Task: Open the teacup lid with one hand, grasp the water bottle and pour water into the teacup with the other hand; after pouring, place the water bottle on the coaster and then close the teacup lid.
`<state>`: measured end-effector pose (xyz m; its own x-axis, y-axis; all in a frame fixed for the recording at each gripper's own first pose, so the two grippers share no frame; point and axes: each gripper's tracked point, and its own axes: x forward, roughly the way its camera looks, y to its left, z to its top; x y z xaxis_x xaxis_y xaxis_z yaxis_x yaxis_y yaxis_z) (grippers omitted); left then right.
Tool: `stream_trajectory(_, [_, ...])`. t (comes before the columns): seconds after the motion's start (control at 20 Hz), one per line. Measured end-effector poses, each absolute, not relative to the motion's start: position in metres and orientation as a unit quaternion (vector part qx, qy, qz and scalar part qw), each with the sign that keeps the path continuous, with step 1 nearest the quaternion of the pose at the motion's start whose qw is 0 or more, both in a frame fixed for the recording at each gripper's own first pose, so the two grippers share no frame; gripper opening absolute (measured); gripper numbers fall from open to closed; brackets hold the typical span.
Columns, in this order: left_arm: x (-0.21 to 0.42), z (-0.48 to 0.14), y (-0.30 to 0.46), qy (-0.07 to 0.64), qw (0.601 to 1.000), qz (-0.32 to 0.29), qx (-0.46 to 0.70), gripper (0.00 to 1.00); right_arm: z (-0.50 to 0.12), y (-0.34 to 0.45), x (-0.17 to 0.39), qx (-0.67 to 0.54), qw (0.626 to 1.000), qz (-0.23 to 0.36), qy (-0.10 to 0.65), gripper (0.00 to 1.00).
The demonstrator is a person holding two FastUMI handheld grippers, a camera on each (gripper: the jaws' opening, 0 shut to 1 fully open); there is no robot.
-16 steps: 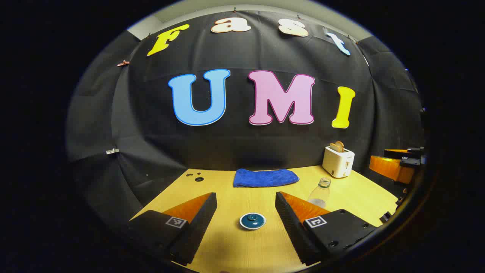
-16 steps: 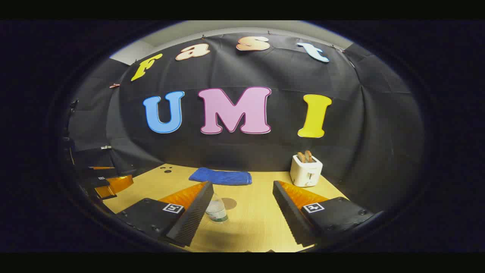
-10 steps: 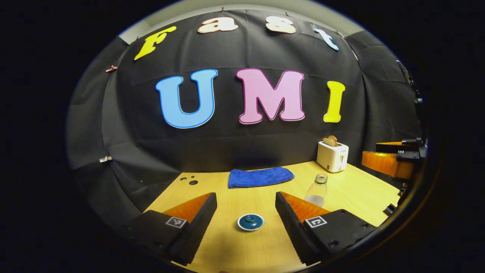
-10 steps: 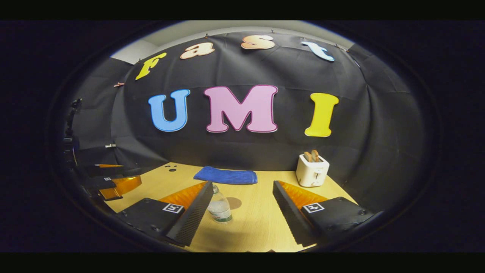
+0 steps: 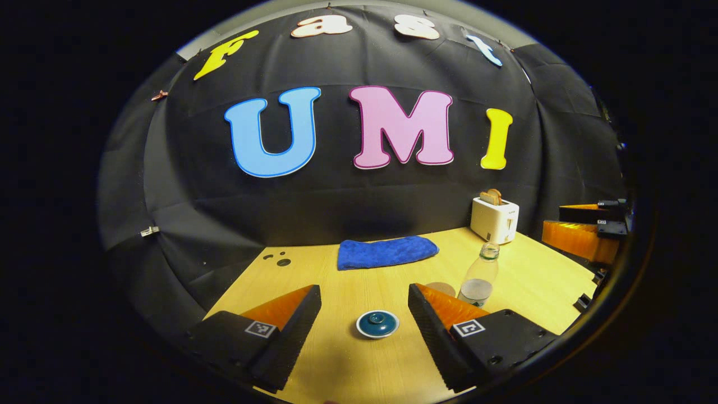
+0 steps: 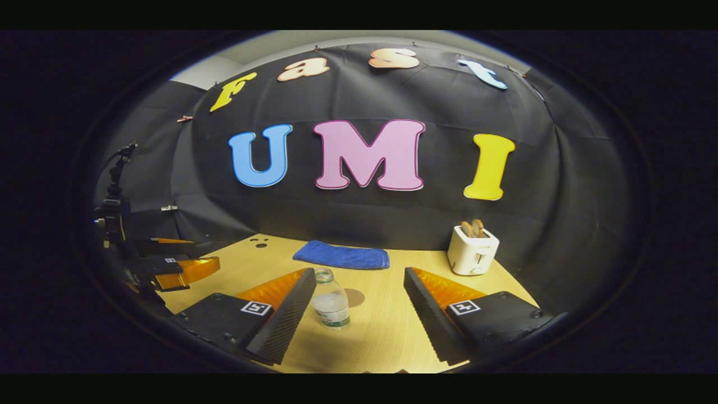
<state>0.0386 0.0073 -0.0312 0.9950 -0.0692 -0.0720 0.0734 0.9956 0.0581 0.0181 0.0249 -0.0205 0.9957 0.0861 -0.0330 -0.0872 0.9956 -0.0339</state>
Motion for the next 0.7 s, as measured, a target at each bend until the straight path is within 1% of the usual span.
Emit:
stream_trajectory(0.3, [0.058, -0.059, 0.009, 0.061, 0.997, -0.044, 0.035, 0.98, -0.029, 0.031, 0.02, -0.016, 0.998, 0.057, 0.029, 0.98])
stream_trajectory(0.7, [0.115, -0.113, -0.006, 0.095, 0.991, -0.081, 0.049, 0.97, -0.064, 0.039, 0.027, -0.019, 0.996, 0.068, 0.063, 0.98])
